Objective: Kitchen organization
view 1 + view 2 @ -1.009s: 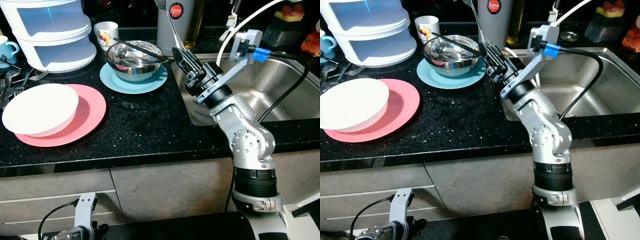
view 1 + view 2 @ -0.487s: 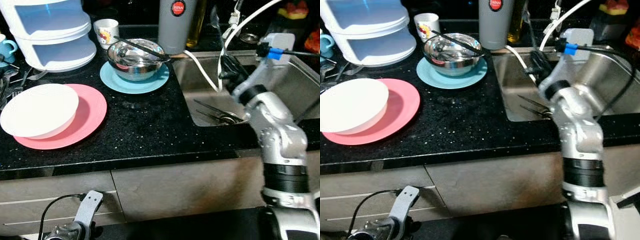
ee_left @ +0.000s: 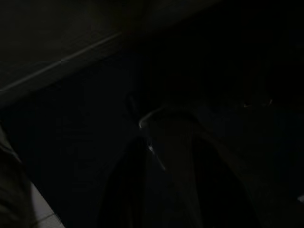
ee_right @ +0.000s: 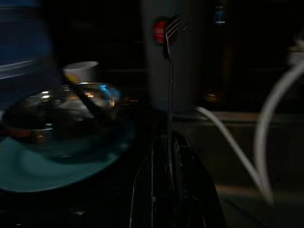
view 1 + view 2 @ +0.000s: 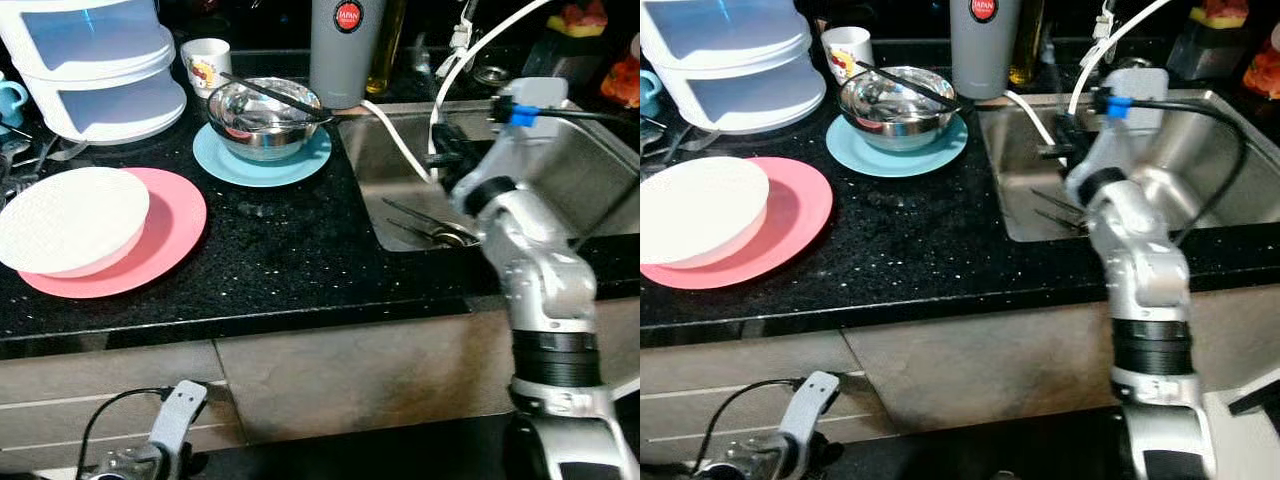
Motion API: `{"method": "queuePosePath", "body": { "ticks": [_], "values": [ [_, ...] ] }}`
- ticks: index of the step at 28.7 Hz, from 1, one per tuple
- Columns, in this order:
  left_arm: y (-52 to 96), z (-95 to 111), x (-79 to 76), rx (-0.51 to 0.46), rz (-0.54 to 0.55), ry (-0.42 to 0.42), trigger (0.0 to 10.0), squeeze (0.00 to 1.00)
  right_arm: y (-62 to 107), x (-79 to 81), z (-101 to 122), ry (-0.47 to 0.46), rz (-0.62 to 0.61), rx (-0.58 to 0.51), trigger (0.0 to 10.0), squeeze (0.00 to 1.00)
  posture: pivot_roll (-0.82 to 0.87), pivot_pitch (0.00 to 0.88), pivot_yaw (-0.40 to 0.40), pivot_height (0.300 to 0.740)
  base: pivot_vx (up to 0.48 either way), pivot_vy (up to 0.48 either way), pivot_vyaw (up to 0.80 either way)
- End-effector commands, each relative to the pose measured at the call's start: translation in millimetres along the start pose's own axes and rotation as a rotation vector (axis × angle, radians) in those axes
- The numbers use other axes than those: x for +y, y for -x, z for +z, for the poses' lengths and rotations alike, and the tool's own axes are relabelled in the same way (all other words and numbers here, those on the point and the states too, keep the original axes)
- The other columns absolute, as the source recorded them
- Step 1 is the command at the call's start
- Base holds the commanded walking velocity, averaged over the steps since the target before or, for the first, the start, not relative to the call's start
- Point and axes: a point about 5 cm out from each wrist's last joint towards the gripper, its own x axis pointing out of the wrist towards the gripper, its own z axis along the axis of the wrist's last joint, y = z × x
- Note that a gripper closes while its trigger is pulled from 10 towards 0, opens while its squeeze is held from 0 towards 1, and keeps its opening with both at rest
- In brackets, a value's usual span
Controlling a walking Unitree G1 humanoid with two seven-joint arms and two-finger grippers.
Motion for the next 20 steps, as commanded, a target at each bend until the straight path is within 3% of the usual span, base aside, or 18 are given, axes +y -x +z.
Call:
{"method": "queuePosePath", "body": {
  "ticks": [1, 13, 17, 18, 20],
  "values": [
    [-0.9, -8.8, -3.3, 0.028, -0.016, 0.019, 10.0, 0.0, 0.4, -5.2, -2.3, 0.01, -0.019, 0.014, 10.0, 0.0, 0.03, 0.105, -0.001, 0.74, 0.0, -0.461, 0.0],
    [-0.9, -9.9, -4.0, 0.031, -0.025, 0.023, 10.0, 0.0, -4.9, -0.8, -2.0, 0.03, -0.004, 0.017, 10.0, 0.0, 0.03, 0.103, -0.012, 0.74, 0.0, -0.465, 0.0],
    [-0.8, -10.9, -3.3, 0.026, -0.011, 0.038, 10.0, 0.0, -7.9, 1.7, -10.5, 0.17, -0.003, 0.086, 10.0, 0.0, 0.03, 0.104, -0.009, 0.74, 0.0, -0.097, 0.0],
    [-0.8, -10.9, -3.3, 0.026, -0.011, 0.038, 10.0, 0.0, -7.9, 1.7, -10.5, 0.17, -0.003, 0.086, 10.0, 0.0, 0.03, 0.104, -0.009, 0.74, 0.0, 0.0, 0.0],
    [-0.8, -11.0, -3.1, 0.023, -0.006, 0.043, 10.0, 0.0, -10.1, 5.7, -19.6, 0.264, 0.014, 0.154, 10.0, 0.0, 0.03, 0.106, -0.01, 0.74, 0.0, 0.0, 0.0]
  ]
}}
